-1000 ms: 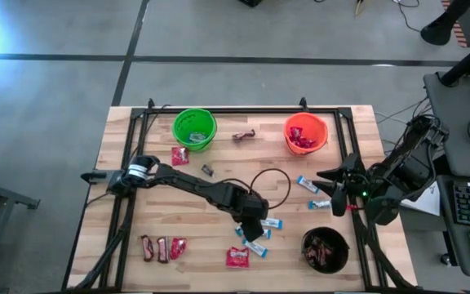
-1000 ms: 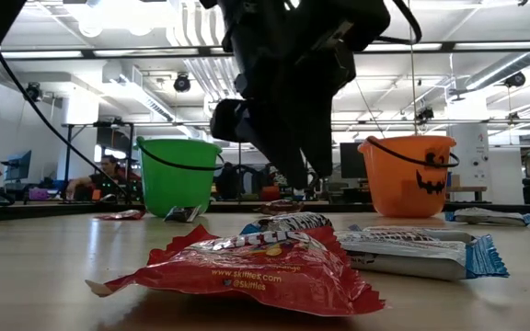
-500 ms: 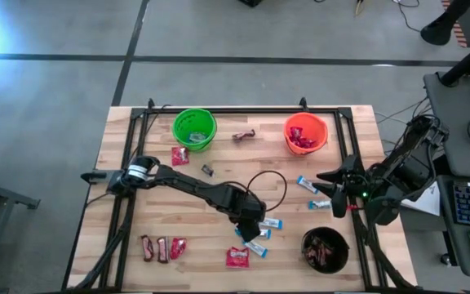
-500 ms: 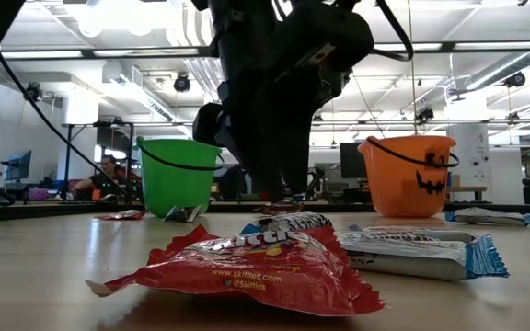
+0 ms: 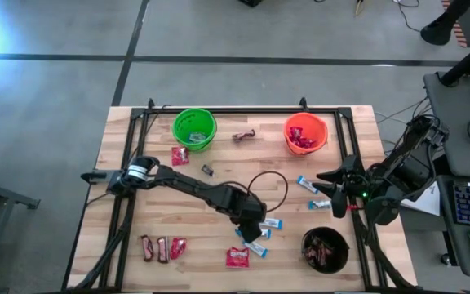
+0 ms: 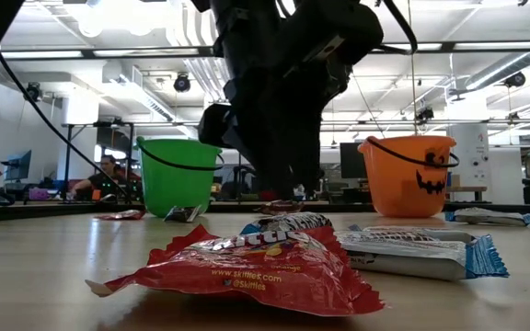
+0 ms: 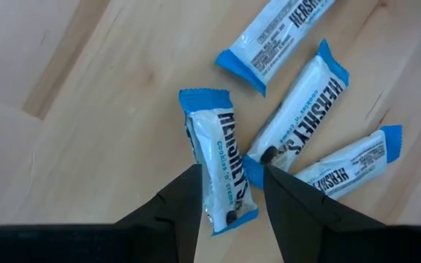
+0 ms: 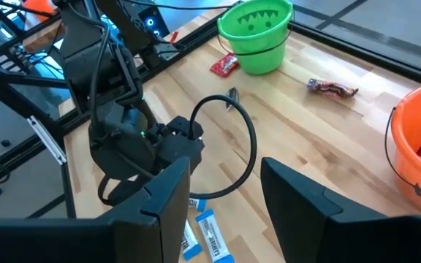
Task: Sort candy
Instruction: Put the white candy into the green bucket
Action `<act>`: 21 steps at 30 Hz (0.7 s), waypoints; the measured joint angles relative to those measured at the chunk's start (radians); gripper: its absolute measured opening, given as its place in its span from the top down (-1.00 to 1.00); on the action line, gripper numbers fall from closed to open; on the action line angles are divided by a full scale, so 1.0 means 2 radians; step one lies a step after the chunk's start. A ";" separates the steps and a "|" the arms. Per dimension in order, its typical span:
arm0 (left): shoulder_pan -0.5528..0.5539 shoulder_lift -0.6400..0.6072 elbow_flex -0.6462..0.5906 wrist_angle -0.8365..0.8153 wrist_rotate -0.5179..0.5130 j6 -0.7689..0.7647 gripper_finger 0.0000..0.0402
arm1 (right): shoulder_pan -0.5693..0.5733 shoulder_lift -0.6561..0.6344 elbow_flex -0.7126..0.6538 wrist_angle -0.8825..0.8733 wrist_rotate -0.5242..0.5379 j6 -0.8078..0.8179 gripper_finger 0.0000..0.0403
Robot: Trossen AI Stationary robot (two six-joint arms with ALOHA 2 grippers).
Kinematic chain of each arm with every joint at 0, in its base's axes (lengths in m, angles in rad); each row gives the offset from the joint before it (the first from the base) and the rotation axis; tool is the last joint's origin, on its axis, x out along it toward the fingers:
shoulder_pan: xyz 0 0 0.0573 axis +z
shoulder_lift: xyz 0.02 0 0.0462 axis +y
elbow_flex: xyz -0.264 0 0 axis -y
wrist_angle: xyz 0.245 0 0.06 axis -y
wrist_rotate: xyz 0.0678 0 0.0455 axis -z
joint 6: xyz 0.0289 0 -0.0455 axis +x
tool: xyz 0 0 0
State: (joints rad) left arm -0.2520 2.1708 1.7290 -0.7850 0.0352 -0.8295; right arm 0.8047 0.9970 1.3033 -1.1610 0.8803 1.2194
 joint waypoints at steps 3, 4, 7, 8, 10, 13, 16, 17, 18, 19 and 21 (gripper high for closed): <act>0.000 0.000 -0.003 0.004 0.000 0.000 0.36 | 0.000 0.000 0.000 0.000 0.000 0.000 0.22; 0.000 0.000 -0.005 0.005 0.000 0.000 0.36 | 0.000 0.000 0.000 0.000 0.000 0.000 0.22; 0.000 0.000 -0.018 0.010 0.000 -0.001 0.36 | 0.000 0.000 0.000 0.000 0.000 0.000 0.21; 0.000 0.000 -0.024 0.014 0.001 -0.003 0.36 | 0.000 0.000 0.000 0.000 0.000 0.000 0.21; 0.000 0.000 -0.030 0.018 0.001 -0.008 0.36 | 0.000 0.000 0.000 0.000 0.000 0.000 0.20; 0.000 0.000 -0.031 0.023 0.002 -0.009 0.36 | 0.000 0.000 0.000 0.000 0.000 0.000 0.20; 0.000 0.000 -0.031 0.027 0.004 -0.009 0.36 | 0.000 0.000 0.000 0.000 0.000 0.000 0.21; 0.000 0.000 -0.031 0.029 0.009 -0.009 0.36 | 0.000 0.000 0.000 0.000 0.000 0.000 0.21; 0.000 0.000 -0.031 0.033 0.016 -0.009 0.36 | 0.000 0.000 0.000 0.000 0.000 0.000 0.22; 0.000 0.000 -0.032 0.040 0.023 -0.009 0.36 | 0.000 0.000 0.000 0.000 0.000 0.000 0.22; -0.002 0.006 -0.031 0.052 0.030 -0.005 0.36 | 0.000 0.000 0.000 0.000 0.000 0.000 0.22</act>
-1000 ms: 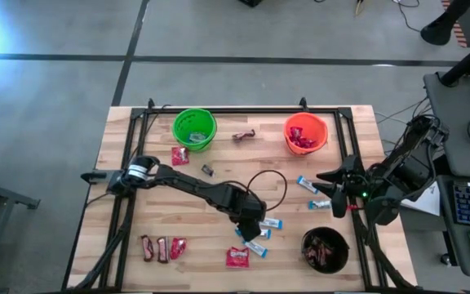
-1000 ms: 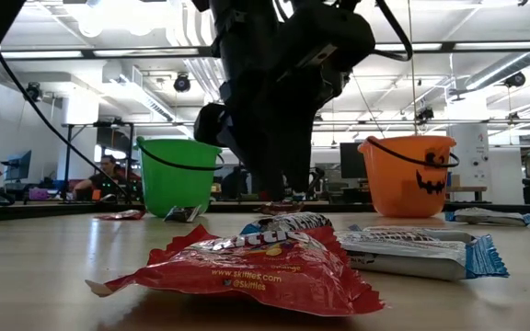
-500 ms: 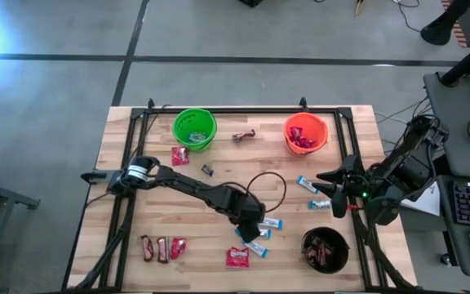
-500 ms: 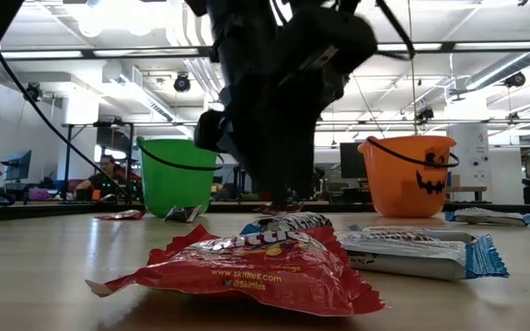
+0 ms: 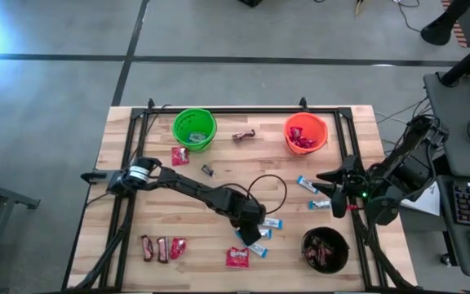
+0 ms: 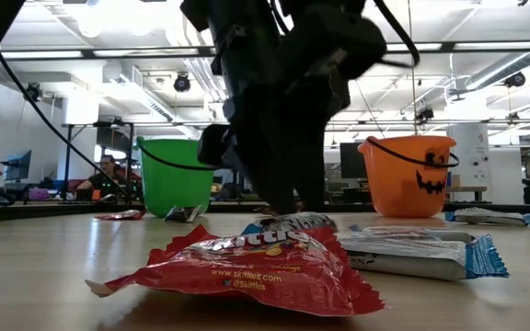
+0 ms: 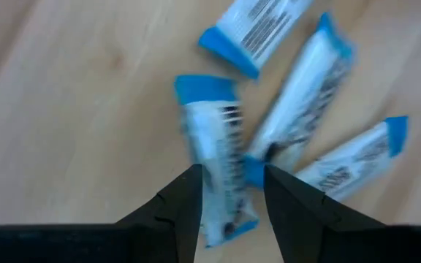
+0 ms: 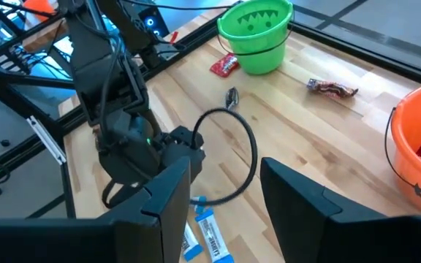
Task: Sort candy
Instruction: Put the white candy into the green bucket
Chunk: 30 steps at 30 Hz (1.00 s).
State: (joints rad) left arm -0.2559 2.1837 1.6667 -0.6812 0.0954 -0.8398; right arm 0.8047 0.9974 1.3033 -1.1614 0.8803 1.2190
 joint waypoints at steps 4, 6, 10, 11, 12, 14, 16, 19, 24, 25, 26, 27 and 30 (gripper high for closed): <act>-0.001 0.018 0.001 0.005 0.000 -0.003 0.36 | 0.000 0.000 0.000 0.000 -0.005 0.000 0.21; -0.001 0.024 0.003 0.001 0.005 -0.006 0.36 | 0.000 0.001 0.000 0.002 -0.013 0.000 0.21; -0.002 0.039 0.012 -0.007 0.009 -0.008 0.36 | 0.000 0.000 0.000 0.007 -0.014 -0.003 0.23; -0.002 0.042 0.014 -0.010 0.006 -0.008 0.37 | 0.000 0.000 0.000 0.008 -0.014 -0.006 0.23; -0.002 0.042 0.015 -0.011 0.004 -0.007 0.37 | 0.000 0.000 0.000 0.008 -0.014 -0.007 0.23; -0.002 0.043 0.018 -0.014 0.002 0.000 0.40 | 0.000 0.000 0.000 0.008 -0.014 -0.007 0.22; -0.002 0.043 0.025 -0.024 0.000 0.011 0.47 | 0.000 0.000 0.000 0.008 -0.014 -0.008 0.21; -0.002 0.045 0.040 -0.044 -0.002 0.027 0.64 | 0.000 0.000 0.000 0.008 -0.014 -0.009 0.21; -0.002 0.048 0.064 -0.075 -0.004 0.048 0.95 | 0.000 0.000 0.000 0.007 -0.020 -0.014 0.24; -0.002 0.049 0.071 -0.087 -0.004 0.053 0.95 | 0.000 0.000 0.000 0.007 -0.023 -0.014 0.24; -0.003 0.049 0.076 -0.099 -0.004 0.056 0.94 | 0.000 0.000 0.000 0.007 -0.025 -0.015 0.25; -0.003 0.049 0.082 -0.107 -0.004 0.058 0.94 | 0.000 0.000 0.000 0.007 -0.025 -0.016 0.26; -0.003 0.049 0.099 -0.135 -0.005 0.063 0.97 | 0.000 0.000 0.000 0.007 -0.025 -0.017 0.28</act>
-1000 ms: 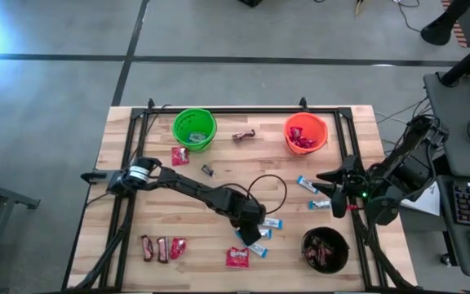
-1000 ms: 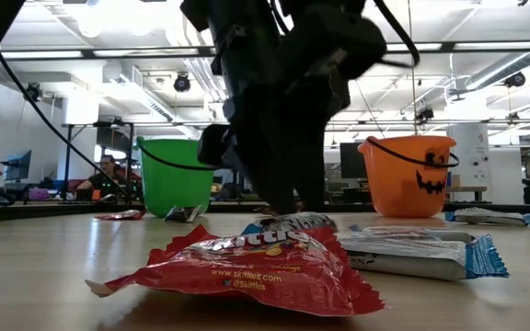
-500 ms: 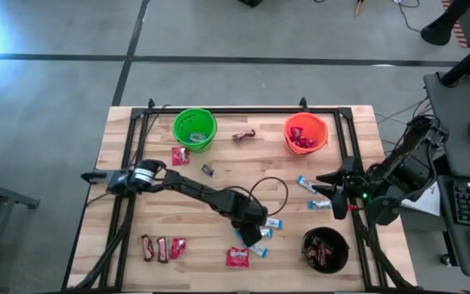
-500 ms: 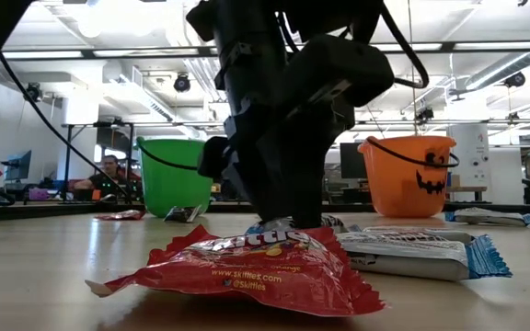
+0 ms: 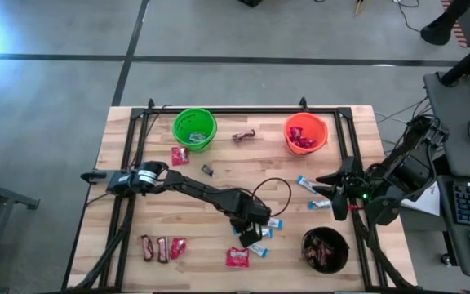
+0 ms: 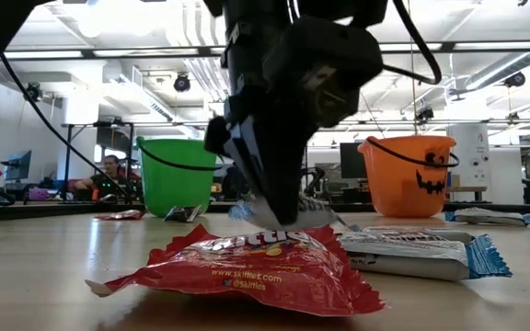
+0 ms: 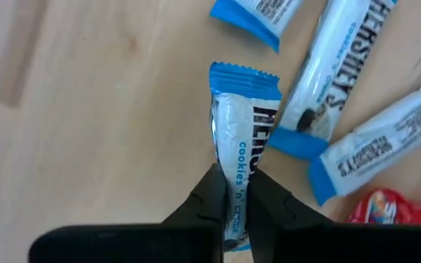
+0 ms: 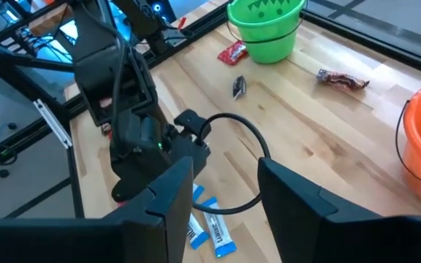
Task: Sort candy
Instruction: Put the white candy into the green bucket
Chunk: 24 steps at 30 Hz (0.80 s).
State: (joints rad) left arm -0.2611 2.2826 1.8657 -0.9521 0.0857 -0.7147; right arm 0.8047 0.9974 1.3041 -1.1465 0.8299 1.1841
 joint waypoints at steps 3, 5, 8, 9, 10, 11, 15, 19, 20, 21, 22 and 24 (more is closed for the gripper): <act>-0.001 0.000 0.019 -0.034 -0.012 0.010 0.98 | 0.000 0.000 0.000 0.000 0.000 0.000 0.29; -0.001 0.000 0.031 -0.056 -0.016 0.017 0.98 | 0.000 0.000 0.000 0.000 0.000 0.000 0.30; -0.001 0.000 0.057 -0.092 -0.028 0.032 0.99 | 0.000 0.000 0.000 0.000 0.000 -0.002 0.29; -0.001 -0.001 0.065 -0.101 -0.034 0.036 0.99 | 0.000 0.000 0.000 0.000 0.000 -0.003 0.29; -0.001 -0.001 0.074 -0.109 -0.037 0.040 0.99 | 0.000 0.000 0.000 0.000 0.000 -0.004 0.29; -0.001 -0.001 0.083 -0.119 -0.039 0.045 0.99 | 0.000 0.000 0.000 0.000 0.000 -0.004 0.29; 0.001 -0.002 0.121 -0.154 -0.063 0.065 0.99 | 0.000 0.000 0.000 0.000 0.000 -0.008 0.31; 0.007 -0.002 0.157 -0.201 -0.076 0.077 0.99 | 0.000 0.000 0.000 0.000 0.000 -0.009 0.33; 0.009 -0.002 0.164 -0.211 -0.078 0.079 0.99 | 0.000 0.000 0.000 0.000 0.000 -0.009 0.33; 0.012 -0.002 0.171 -0.222 -0.079 0.083 0.99 | 0.000 0.000 0.000 0.000 0.000 -0.010 0.33; 0.015 -0.002 0.178 -0.234 -0.082 0.087 0.99 | 0.000 0.000 0.000 0.000 0.000 -0.010 0.33; 0.019 -0.002 0.192 -0.254 -0.091 0.094 0.99 | 0.000 0.000 0.000 0.000 0.000 -0.010 0.32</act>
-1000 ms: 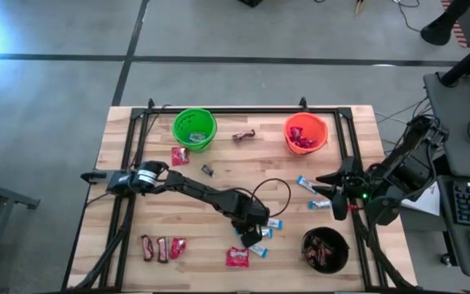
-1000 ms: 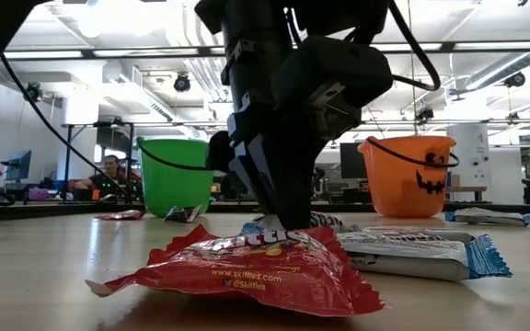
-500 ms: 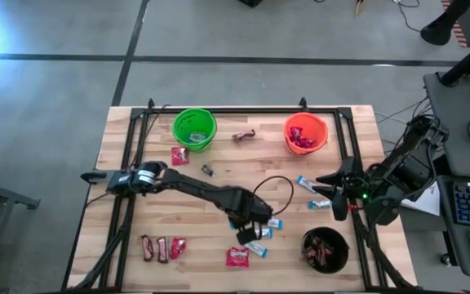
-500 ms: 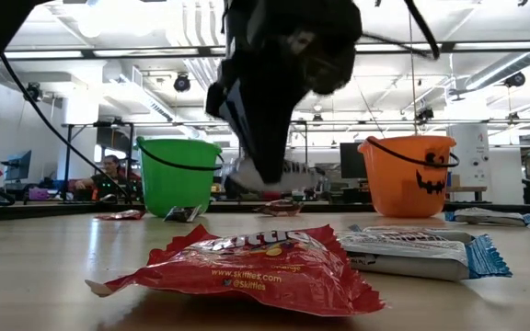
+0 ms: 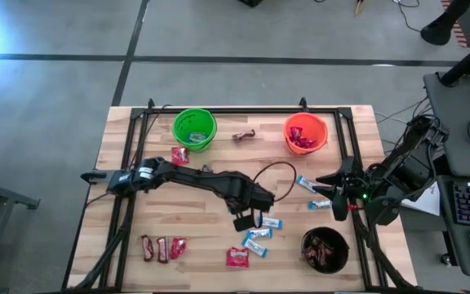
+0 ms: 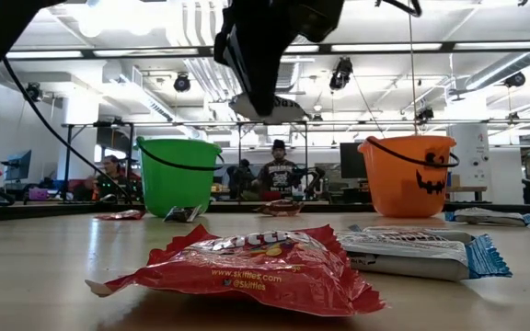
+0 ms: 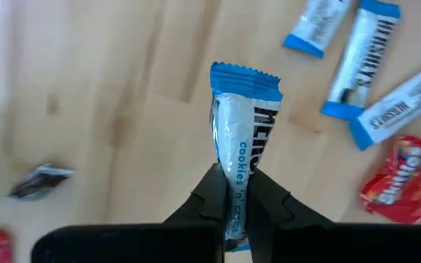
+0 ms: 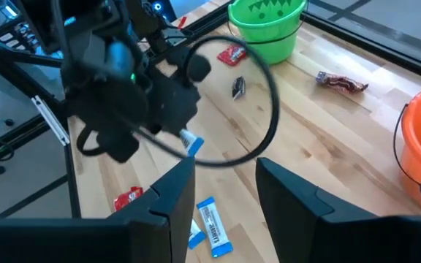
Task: Sort candy
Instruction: Put the white candy into the green bucket
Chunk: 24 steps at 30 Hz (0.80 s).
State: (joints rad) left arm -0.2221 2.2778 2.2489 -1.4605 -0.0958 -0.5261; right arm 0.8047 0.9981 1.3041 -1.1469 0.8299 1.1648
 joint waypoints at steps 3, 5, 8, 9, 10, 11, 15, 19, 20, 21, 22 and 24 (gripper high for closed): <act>0.008 0.000 0.019 -0.023 -0.007 0.010 0.99 | 0.000 0.000 0.000 0.000 0.000 0.000 0.31; 0.012 0.000 0.032 -0.035 -0.009 0.016 0.99 | 0.000 0.000 0.000 0.000 0.000 0.000 0.31; 0.019 0.000 0.050 -0.053 -0.012 0.027 0.99 | 0.000 0.000 0.000 0.000 0.000 -0.003 0.33; 0.022 0.000 0.054 -0.055 -0.015 0.032 0.99 | 0.000 0.000 0.000 0.000 0.000 -0.004 0.34; 0.024 -0.003 0.054 -0.054 -0.016 0.037 0.99 | 0.000 0.000 0.000 0.000 0.000 -0.005 0.35; 0.026 -0.006 0.053 -0.055 -0.017 0.042 0.99 | 0.000 0.000 0.000 0.000 0.000 -0.005 0.35; 0.039 -0.015 0.053 -0.055 -0.019 0.055 0.99 | 0.000 0.002 0.000 0.000 0.000 -0.007 0.35; 0.052 -0.023 0.053 -0.055 -0.019 0.075 0.99 | 0.000 0.006 0.000 0.000 0.000 -0.007 0.33; 0.055 -0.025 0.053 -0.055 -0.019 0.080 0.99 | 0.000 0.007 0.000 0.000 0.000 -0.007 0.33; 0.059 -0.028 0.053 -0.055 -0.019 0.085 0.99 | 0.000 0.009 0.000 0.000 0.002 -0.007 0.34; 0.063 -0.031 0.053 -0.055 -0.021 0.088 0.99 | 0.000 0.010 0.000 0.000 0.003 -0.007 0.34; 0.071 -0.039 0.053 -0.055 -0.025 0.096 0.99 | 0.000 0.013 0.000 0.000 0.004 -0.007 0.36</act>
State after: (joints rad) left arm -0.0808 2.2000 2.3550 -1.5714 -0.1460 -0.3338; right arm 0.8047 1.0238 1.3037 -1.1474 0.8375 1.1503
